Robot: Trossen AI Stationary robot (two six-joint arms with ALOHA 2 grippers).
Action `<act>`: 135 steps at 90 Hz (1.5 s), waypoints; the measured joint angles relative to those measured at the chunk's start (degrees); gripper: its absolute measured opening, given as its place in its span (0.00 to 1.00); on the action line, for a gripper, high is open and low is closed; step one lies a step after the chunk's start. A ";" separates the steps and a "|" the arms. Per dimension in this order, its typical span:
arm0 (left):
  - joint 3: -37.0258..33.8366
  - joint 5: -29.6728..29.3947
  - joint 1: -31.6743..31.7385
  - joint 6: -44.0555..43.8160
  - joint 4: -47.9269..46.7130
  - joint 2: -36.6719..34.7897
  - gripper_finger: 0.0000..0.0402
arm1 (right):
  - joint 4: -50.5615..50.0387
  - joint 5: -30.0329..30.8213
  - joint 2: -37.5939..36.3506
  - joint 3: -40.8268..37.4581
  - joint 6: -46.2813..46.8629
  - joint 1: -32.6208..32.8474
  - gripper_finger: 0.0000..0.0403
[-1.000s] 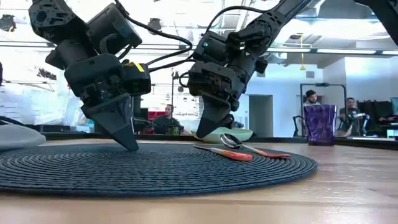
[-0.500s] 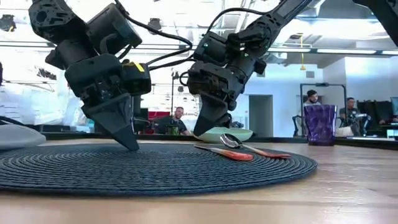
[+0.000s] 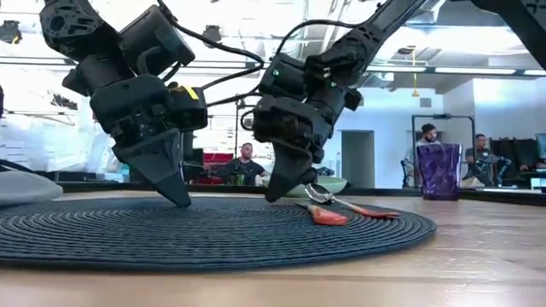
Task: Set table place
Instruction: Adjust the orange table knife on the dark gray placemat
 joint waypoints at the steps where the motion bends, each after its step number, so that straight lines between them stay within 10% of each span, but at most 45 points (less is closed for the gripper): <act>1: 0.00 -0.03 0.00 -0.01 0.00 0.00 0.00 | -0.01 -0.01 0.00 -0.02 0.00 -0.04 0.00; 135: 0.00 -0.31 0.00 0.25 -0.02 0.00 0.00 | -27.03 4.84 -1.81 8.22 -9.31 7.95 0.00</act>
